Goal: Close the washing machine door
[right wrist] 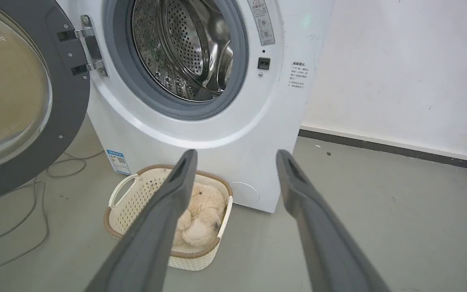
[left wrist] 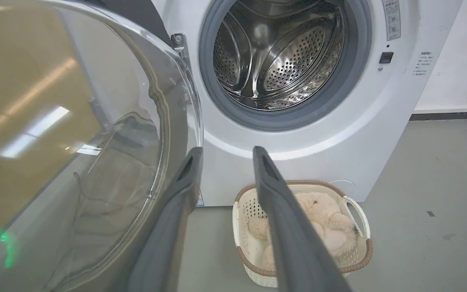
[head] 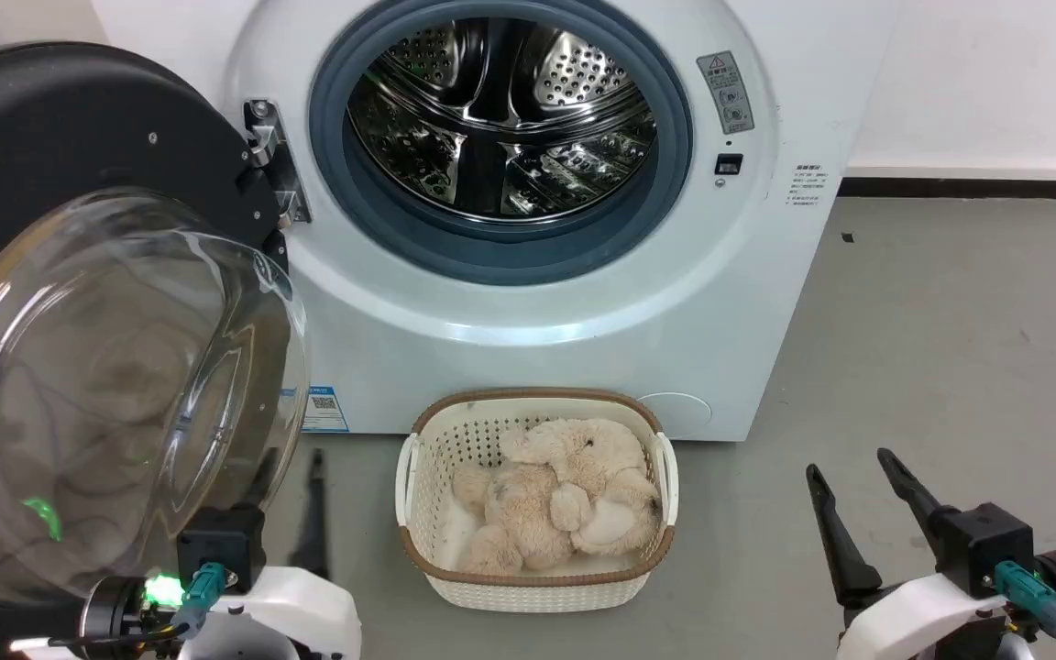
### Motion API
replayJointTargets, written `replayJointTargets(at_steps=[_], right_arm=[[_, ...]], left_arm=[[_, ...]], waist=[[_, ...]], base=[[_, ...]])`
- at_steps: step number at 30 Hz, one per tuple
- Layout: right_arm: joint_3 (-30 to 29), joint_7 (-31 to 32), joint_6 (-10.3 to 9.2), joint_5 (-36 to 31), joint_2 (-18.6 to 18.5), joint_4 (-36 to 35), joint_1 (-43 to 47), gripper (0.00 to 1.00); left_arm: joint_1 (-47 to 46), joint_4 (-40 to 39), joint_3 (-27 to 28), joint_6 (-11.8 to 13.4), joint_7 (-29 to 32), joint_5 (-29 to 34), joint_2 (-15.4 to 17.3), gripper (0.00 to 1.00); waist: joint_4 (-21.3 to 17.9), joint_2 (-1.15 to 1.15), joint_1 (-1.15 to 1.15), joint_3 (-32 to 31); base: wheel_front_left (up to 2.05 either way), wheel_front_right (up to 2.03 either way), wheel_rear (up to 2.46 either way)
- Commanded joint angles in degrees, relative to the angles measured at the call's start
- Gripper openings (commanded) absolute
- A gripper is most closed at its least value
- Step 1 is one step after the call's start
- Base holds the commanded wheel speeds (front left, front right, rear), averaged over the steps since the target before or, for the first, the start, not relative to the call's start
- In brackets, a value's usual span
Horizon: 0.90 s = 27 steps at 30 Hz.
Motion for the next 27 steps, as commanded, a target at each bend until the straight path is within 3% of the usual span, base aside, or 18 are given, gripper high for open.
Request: replayJointTargets(at_steps=[1,27], right_arm=[[-0.1,-0.3,0.00,0.3,0.0,0.0,0.1,1.00],[0.8,-3.4,0.01,2.6,0.0,-0.5,0.9,1.00]], left_arm=[[0.0,0.1,-0.1,0.1,-0.3,-0.1,0.0,1.00],[0.1,1.0,-1.3,0.7,-3.4,-1.2,0.0,1.00]], waist=[[0.0,0.00,0.00,0.0],[3.1,0.00,0.00,-0.1]], base=[[0.00,0.00,0.00],[0.00,0.00,0.00]])
